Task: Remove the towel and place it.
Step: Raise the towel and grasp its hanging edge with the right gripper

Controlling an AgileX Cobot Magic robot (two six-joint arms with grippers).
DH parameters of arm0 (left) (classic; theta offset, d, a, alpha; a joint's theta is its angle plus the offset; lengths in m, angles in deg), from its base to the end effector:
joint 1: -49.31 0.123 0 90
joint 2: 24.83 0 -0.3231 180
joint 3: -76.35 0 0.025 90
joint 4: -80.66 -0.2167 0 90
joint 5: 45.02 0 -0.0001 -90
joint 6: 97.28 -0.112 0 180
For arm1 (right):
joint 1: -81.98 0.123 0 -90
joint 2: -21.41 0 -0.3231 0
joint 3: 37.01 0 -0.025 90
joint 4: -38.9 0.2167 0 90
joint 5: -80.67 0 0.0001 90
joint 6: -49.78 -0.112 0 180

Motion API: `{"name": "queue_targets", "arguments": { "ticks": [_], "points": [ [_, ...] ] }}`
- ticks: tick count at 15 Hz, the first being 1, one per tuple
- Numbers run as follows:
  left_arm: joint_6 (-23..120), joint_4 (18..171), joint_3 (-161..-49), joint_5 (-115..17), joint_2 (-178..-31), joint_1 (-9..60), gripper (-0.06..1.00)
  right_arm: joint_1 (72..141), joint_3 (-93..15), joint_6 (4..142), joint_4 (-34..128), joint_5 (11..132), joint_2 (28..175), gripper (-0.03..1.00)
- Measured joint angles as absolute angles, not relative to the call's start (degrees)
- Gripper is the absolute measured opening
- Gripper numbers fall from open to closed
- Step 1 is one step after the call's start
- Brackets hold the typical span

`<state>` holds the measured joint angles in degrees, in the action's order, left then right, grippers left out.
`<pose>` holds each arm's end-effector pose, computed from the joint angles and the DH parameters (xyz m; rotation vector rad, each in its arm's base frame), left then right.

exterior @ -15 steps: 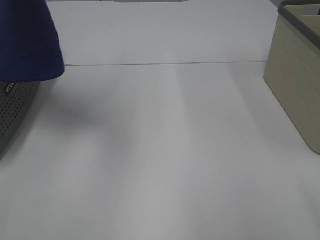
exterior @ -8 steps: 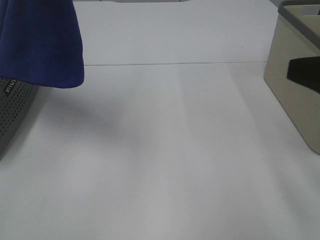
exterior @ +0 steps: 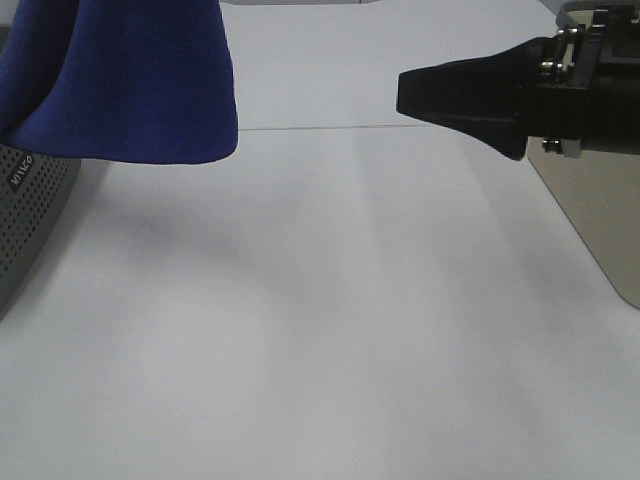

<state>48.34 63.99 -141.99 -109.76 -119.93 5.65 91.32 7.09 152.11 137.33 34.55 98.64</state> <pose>0.2294 -0.1787 0.5295 1.2991 1.6420 0.2547 0.1835 0.1112 0.3166 -0.6765 1.8189 0.8795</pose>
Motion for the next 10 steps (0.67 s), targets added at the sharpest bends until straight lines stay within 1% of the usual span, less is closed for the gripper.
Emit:
{"name": "queue_targets", "arguments": {
  "ticks": [2,4,9,10],
  "points": [
    [48.34,64.85,-141.99,-108.04,-119.93,5.65,0.0,93.33,3.88,157.38,138.02,32.43,104.08,0.68],
    [48.34,67.2,-141.99,-106.21,-119.93,5.65,0.0,98.37,-1.22,160.93,138.13,32.78,110.72,0.68],
    [48.34,67.6,-141.99,-105.75,-119.93,5.65,0.0,105.7,-8.09,165.98,138.13,35.01,117.54,0.68],
    [48.34,67.71,-141.99,-105.75,-119.93,5.65,0.0,107.08,-9.92,166.32,138.13,37.13,118.86,0.68]
  ]
}}
